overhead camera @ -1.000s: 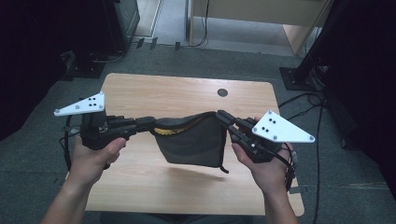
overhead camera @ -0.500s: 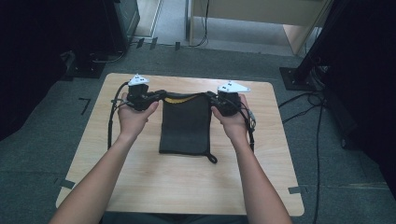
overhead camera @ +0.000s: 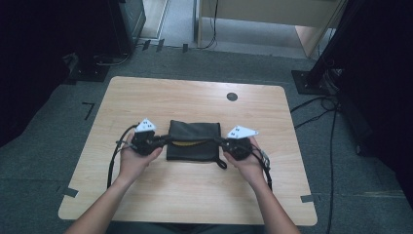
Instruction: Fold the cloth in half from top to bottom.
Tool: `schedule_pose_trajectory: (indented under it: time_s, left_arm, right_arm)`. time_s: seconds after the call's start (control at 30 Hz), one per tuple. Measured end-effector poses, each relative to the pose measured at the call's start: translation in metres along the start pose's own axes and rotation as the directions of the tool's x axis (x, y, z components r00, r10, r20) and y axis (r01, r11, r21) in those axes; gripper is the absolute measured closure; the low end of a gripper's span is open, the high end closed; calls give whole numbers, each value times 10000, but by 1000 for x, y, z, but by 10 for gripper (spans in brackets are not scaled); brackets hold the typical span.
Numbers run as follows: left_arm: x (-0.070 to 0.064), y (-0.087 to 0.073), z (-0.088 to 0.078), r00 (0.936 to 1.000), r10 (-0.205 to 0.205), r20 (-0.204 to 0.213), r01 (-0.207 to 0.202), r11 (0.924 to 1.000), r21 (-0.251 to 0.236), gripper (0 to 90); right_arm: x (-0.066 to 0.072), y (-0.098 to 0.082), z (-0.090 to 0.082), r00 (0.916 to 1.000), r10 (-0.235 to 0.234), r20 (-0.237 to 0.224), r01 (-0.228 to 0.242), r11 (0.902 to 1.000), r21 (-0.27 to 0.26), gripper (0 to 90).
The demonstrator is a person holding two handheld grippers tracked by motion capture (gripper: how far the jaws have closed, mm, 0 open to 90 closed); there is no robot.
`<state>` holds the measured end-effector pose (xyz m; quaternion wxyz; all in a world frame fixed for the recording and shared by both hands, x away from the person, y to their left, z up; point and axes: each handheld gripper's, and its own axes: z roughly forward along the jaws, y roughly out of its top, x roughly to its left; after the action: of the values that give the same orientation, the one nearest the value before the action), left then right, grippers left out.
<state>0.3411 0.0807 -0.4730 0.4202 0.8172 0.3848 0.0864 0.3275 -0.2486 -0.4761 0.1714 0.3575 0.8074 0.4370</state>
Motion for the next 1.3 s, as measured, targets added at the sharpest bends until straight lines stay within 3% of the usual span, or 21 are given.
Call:
schedule_pose_trajectory:
  time_s: [0.07,0.13,0.23,0.33,0.4,0.5,0.6,0.67,0.7,0.77,0.83,0.9,1.0,1.1,1.17,1.23,1.3]
  left_arm:
    - [1,-16,4,9999,-77,-97,82,9986,514,759]
    - [3,-27,1,9998,-160,94,154,9982,576,689]
    - [10,-30,-11,9979,-458,465,447,9987,236,626]
    - [18,-21,-14,9895,-1293,649,1309,9912,-201,596]
    - [16,-16,-5,9829,-1747,581,1752,9845,-42,572]
    - [6,-13,10,9765,-2074,589,2066,9782,199,537]
    - [1,-13,20,9660,-2566,302,2556,9662,334,533]
    - [-1,-14,24,9679,-2507,193,2496,9672,473,623]
    - [-1,-14,25,9702,-2414,225,2403,9697,449,720]
    - [-3,-14,22,9760,-2167,219,2159,9759,321,822]
    - [-2,-11,14,9717,-2282,608,2281,9736,77,854]
    - [-1,-8,4,9641,-2435,1058,2464,9690,-150,860]
    - [-1,-8,-5,9561,-2520,1494,2560,9667,-75,861]
    - [0,-19,3,9664,-2367,1003,2324,9712,525,857]
    - [1,-30,13,9734,-2180,708,2120,9737,841,847]
    - [0,-35,13,9784,-1977,602,1947,9795,524,825]
    - [-3,-35,8,9849,-1717,228,1710,9849,285,759]
  right_arm:
    - [6,-16,4,9997,-205,161,194,9976,668,753]
    - [9,-27,3,9995,-263,202,242,9948,985,630]
    - [7,-32,-14,9979,382,-520,-350,9975,611,556]
    - [-3,-28,-31,9913,1250,-421,-1260,9918,-220,566]
    - [-9,-25,-27,9793,2019,149,-2014,9791,-293,568]
    - [-8,-23,-6,9526,2976,637,-2965,9547,-266,560]
    - [-3,-23,11,9332,3478,906,-3491,9371,-13,566]
    - [1,-24,20,9283,3576,1014,-3623,9316,309,621]
    - [3,-24,22,9301,3519,1051,-3573,9332,379,680]
    - [6,-23,22,9373,3308,1099,-3368,9407,406,788]
    - [7,-20,18,9403,3249,1015,-3294,9437,308,864]
    - [7,-18,12,9419,3246,861,-3274,9446,213,882]
    - [13,-13,1,9502,3042,672,-3055,9521,99,883]
    - [19,-17,-1,9584,2706,907,-2748,9608,379,866]
    - [17,-26,5,9595,2575,1145,-2668,9609,744,832]
    - [15,-35,7,9494,2939,1104,-3021,9510,660,784]
    - [15,-35,4,9487,2906,1246,-2989,9528,530,694]
